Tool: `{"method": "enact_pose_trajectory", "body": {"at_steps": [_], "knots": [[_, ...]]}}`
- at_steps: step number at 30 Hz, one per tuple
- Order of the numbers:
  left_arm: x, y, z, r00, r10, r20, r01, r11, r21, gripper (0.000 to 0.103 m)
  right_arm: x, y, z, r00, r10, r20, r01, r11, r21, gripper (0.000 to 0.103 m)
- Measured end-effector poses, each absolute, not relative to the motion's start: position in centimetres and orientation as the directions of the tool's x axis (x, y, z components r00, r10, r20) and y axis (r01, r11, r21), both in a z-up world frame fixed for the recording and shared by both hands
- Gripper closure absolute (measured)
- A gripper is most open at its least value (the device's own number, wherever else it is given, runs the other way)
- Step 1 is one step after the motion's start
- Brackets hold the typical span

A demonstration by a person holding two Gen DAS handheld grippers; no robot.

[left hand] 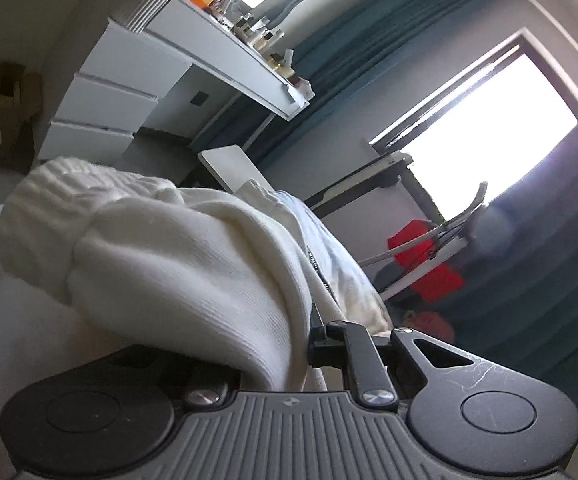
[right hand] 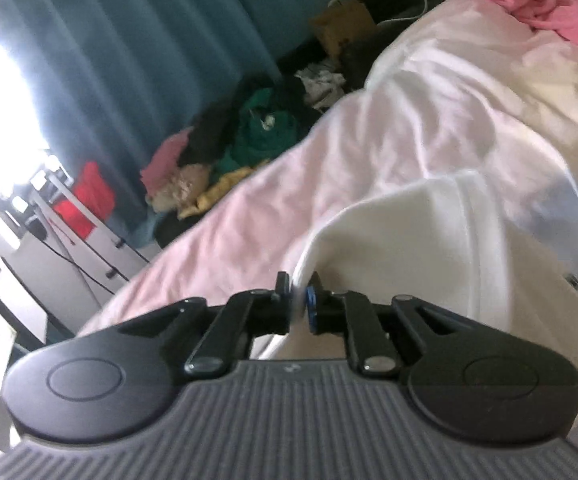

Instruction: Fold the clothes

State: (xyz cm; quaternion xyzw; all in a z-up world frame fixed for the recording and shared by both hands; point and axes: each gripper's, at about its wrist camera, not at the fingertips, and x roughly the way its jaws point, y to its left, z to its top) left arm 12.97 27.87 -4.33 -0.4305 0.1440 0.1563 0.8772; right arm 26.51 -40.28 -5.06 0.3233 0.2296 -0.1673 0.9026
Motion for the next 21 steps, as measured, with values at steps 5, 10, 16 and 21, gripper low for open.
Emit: {"method": "enact_pose_trajectory", "body": {"at_steps": [5,10,16,21], "knots": [[13.0,28.3,-4.7,0.904,0.135,-0.406,-0.403,0.587,-0.702,0.087,20.5,-39.3,-5.0,0.858,-0.108,-0.503,0.401,0.753,0.522,0.049],[12.3,28.3,-4.6,0.896,0.086,-0.436,-0.379,0.662,-0.647,0.079,13.6,-38.1,-4.7,0.862,-0.053,-0.504,0.361,0.762,0.537,0.049],[10.8,28.0,-5.6,0.856,-0.018,-0.517,-0.404,0.600,-0.690,0.064,9.4,-37.8,-5.3,0.821,0.001,-0.571,0.375,0.754,0.540,0.049],[10.5,27.7,-6.2,0.845,-0.060,-0.531,-0.402,0.584,-0.706,0.057,7.6,-37.8,-6.4,0.816,0.054,-0.575,0.375,0.708,0.598,0.049]]}}
